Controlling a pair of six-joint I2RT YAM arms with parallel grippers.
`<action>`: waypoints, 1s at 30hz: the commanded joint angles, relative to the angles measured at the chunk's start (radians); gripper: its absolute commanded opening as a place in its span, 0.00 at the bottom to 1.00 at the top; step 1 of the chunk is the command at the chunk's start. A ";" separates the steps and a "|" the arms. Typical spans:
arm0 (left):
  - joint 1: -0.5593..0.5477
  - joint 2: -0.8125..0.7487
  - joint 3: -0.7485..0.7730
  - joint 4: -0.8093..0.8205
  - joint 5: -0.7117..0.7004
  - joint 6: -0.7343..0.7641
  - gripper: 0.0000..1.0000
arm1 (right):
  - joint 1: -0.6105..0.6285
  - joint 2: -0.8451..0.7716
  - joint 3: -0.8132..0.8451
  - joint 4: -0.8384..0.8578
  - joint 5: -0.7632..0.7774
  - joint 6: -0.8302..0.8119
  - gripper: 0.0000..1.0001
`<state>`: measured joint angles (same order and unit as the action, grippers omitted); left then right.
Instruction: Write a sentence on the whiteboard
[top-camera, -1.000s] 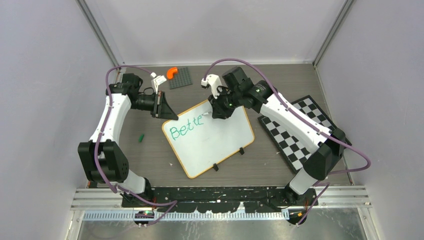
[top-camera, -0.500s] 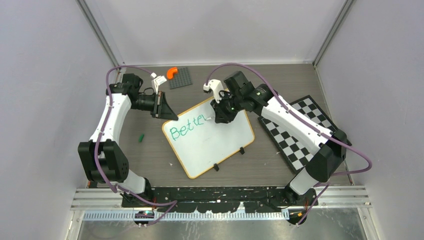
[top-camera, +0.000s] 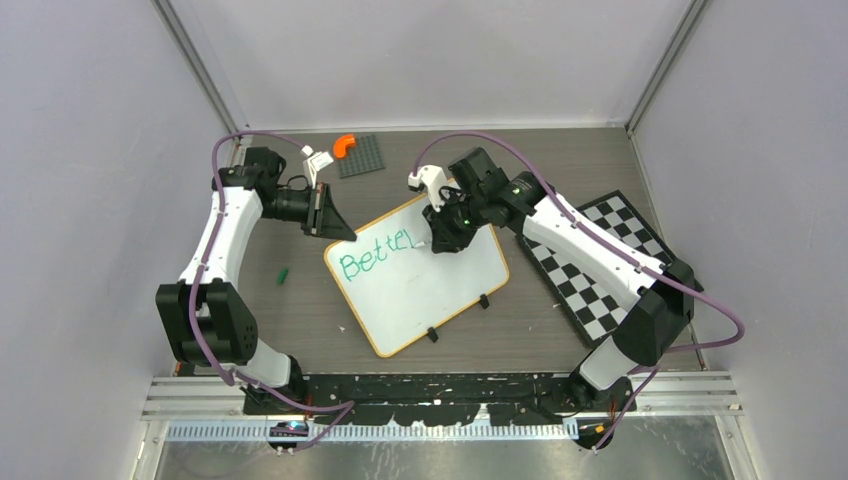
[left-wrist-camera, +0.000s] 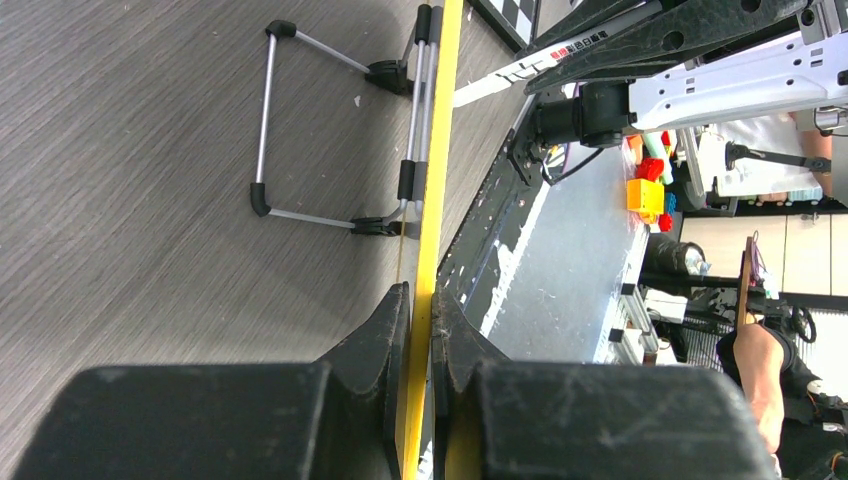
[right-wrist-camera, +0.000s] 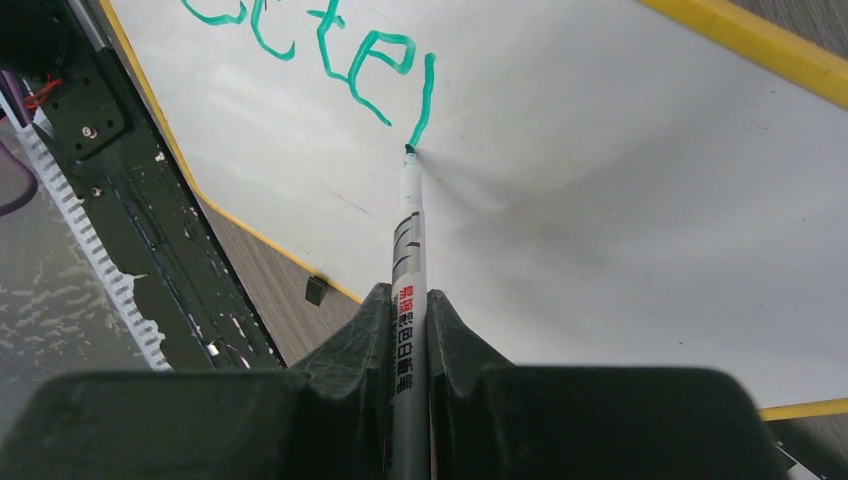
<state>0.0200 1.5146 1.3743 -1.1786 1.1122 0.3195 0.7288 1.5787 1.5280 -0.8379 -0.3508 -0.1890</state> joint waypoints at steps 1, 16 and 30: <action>-0.011 0.010 0.012 -0.010 -0.047 -0.015 0.00 | 0.002 -0.020 0.048 0.037 0.012 0.006 0.00; -0.012 0.013 0.011 -0.009 -0.049 -0.013 0.00 | -0.028 0.013 0.118 0.037 0.041 0.005 0.00; -0.012 0.014 0.012 -0.009 -0.048 -0.013 0.00 | -0.021 -0.012 0.084 0.001 -0.021 -0.016 0.00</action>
<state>0.0196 1.5146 1.3743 -1.1797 1.1137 0.3176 0.6987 1.5906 1.6115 -0.8478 -0.3447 -0.1898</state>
